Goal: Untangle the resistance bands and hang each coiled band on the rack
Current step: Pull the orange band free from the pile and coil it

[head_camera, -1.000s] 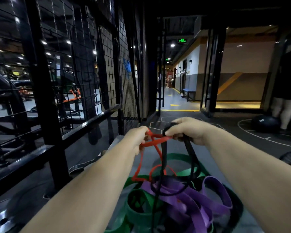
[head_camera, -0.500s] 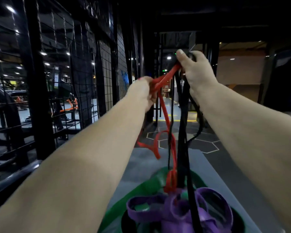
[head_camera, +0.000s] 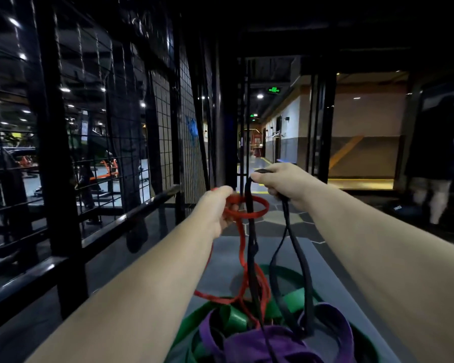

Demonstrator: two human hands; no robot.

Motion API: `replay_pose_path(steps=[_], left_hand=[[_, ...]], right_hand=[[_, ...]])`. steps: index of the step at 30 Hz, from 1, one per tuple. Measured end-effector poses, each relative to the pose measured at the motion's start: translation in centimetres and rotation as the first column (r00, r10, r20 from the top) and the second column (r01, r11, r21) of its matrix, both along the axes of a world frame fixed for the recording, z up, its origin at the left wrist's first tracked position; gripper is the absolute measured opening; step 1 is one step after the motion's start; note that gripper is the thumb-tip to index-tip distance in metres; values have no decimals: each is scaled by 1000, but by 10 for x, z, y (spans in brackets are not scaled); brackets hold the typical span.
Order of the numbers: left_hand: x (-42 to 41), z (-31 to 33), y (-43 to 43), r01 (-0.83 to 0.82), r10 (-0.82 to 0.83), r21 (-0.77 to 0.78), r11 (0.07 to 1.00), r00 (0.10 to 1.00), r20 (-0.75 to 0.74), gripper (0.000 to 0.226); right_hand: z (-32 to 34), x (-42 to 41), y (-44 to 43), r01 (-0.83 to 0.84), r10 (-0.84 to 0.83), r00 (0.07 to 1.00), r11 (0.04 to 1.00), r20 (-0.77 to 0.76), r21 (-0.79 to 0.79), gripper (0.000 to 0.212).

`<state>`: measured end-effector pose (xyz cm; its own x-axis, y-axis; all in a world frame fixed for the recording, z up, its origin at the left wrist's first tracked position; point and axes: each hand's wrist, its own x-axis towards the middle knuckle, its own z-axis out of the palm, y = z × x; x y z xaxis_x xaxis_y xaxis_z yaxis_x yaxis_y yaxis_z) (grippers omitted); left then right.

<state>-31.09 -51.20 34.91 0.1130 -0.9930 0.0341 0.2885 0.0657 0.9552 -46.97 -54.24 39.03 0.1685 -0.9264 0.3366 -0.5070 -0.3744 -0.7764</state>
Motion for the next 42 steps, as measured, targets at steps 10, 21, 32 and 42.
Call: replay_pose_path(steps=[10, 21, 32, 42], left_hand=[[4, -10, 4, 230, -237, -197, 953, 971, -11, 23], [8, -9, -6, 5, 73, -247, 969, 949, 306, 8], [7, -24, -8, -60, 161, -325, 944, 942, 294, 16], [2, -18, 7, 45, 112, -437, 898, 939, 326, 27]], right_hand=[[8, 7, 17, -96, 98, 975, 995, 199, -18, 35], [5, 7, 39, -72, 30, 986, 965, 167, 252, 16], [-26, 15, 37, 15, -23, 999, 950, 22, 313, 13], [-43, 24, 36, 94, -126, 989, 940, 79, 327, 13]])
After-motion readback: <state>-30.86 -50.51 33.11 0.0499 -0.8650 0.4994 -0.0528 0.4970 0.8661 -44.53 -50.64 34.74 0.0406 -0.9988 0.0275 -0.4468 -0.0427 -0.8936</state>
